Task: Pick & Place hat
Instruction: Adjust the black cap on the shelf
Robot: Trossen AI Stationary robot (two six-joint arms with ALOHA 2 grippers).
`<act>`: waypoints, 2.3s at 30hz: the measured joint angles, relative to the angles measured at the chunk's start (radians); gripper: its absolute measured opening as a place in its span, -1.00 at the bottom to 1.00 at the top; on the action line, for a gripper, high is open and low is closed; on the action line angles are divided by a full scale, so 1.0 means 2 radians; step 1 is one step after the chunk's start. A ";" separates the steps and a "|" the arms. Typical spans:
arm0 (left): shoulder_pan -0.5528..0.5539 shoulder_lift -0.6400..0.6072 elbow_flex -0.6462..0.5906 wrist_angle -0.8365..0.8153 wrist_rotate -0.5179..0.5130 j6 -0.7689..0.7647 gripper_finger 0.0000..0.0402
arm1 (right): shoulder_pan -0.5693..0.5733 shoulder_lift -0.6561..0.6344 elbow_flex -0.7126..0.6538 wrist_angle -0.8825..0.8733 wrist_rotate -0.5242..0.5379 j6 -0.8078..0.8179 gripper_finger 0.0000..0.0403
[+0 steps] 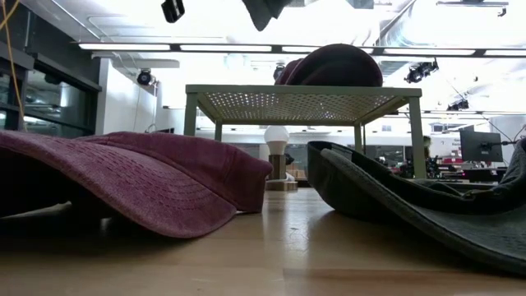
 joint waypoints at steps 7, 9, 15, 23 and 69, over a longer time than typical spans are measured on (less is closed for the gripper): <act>0.000 -0.037 -0.138 0.213 -0.008 -0.140 -0.97 | 0.000 -0.015 0.000 -0.028 0.035 0.000 -0.11; 0.000 -0.042 -0.177 0.277 -0.020 -0.185 -0.97 | 0.000 -0.016 0.000 -0.033 0.040 0.000 -0.11; 0.000 -0.043 -0.278 0.445 -0.044 -0.284 -0.97 | 0.000 -0.016 0.000 -0.046 0.043 0.000 -0.11; -0.019 -0.043 -0.362 0.492 -0.068 -0.327 -0.97 | 0.000 -0.016 0.000 -0.047 0.061 -0.001 -0.11; -0.046 0.060 -0.398 0.450 -0.128 -0.296 -0.94 | 0.000 -0.014 0.001 -0.135 0.141 0.044 -0.11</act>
